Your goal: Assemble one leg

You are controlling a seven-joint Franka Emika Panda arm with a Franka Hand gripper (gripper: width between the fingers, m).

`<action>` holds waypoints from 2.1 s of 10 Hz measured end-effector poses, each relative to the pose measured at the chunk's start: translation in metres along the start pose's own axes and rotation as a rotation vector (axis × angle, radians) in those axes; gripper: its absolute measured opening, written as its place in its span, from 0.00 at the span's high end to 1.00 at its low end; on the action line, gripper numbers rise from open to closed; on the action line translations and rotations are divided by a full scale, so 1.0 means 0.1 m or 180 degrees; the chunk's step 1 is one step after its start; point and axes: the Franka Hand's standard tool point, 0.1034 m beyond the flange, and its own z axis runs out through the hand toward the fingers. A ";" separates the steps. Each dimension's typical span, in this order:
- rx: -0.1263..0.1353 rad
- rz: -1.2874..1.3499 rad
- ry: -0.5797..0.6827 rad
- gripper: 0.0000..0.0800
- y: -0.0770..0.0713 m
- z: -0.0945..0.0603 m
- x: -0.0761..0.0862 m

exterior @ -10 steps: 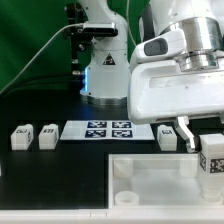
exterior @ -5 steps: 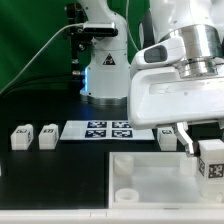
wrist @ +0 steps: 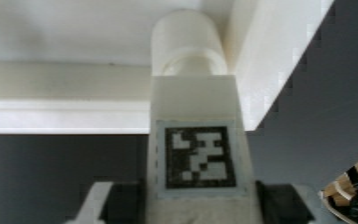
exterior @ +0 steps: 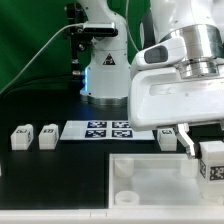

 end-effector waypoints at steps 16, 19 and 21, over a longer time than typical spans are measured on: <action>0.0118 0.0132 -0.0909 0.19 0.13 -0.08 0.12; 0.0253 0.0259 -0.1781 0.19 0.07 -0.09 0.19; 0.0277 0.0297 -0.1913 0.19 0.02 0.00 0.23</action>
Offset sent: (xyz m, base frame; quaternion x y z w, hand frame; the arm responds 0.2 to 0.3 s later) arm 0.0000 0.0000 0.0000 0.0000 0.0000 0.0000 1.0000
